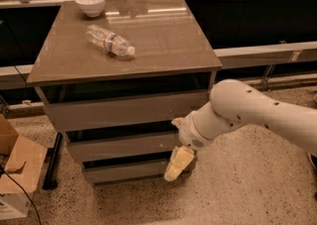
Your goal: Open bottom drawer
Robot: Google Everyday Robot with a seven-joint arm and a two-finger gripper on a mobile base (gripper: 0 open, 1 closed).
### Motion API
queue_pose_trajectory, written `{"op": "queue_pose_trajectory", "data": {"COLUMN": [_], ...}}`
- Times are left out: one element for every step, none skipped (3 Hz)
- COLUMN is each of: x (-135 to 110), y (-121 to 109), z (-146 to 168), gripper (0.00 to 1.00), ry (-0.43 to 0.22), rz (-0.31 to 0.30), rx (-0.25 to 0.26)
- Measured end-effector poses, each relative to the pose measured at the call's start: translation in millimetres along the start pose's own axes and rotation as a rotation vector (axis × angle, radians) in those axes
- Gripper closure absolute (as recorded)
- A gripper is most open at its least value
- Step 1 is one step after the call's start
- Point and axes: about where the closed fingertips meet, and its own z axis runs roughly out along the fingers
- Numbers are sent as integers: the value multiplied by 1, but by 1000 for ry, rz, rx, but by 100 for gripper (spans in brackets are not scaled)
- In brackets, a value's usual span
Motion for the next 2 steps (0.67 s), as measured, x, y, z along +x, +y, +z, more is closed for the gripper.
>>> {"op": "queue_pose_trajectory", "data": {"x": [32,33], "y": [-18,-17], "z": [44,45], "gripper": [0,0], "ry": [-45,-45], "rz": [68,68], "rx": [-25,-27]}}
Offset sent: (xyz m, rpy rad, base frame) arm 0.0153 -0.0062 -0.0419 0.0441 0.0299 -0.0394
